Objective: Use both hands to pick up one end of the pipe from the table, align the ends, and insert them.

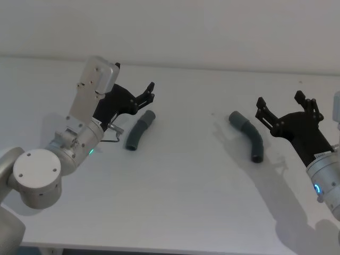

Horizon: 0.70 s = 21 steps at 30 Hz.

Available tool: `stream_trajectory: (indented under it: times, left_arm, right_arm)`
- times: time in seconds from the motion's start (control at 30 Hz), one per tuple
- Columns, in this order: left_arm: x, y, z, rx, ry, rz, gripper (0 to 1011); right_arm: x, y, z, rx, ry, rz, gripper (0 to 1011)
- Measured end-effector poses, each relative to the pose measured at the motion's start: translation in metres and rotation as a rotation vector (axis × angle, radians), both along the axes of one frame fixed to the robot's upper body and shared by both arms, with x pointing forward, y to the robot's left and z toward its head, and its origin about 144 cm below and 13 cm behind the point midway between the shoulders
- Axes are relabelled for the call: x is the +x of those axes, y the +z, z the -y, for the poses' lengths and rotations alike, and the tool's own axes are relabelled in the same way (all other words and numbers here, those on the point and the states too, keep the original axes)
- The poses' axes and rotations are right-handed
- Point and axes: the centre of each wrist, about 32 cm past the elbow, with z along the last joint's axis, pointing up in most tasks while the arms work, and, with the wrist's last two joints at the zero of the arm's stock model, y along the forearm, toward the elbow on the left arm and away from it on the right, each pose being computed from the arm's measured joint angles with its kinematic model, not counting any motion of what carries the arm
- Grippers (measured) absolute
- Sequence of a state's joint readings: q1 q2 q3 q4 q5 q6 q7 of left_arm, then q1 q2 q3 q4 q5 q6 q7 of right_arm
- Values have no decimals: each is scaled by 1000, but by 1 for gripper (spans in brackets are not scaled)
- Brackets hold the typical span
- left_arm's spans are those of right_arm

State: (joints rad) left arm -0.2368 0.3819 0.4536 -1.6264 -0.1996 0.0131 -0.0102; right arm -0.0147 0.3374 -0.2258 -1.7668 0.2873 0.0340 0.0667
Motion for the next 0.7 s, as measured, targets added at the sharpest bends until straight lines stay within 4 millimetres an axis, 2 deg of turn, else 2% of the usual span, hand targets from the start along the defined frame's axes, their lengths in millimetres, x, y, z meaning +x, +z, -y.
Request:
stream_trajectory:
  times: [0.7]
  left_arm:
    - [0, 0, 0, 0, -1, -1, 1001]
  right_arm:
    - [0, 0, 0, 0, 0, 0, 1004]
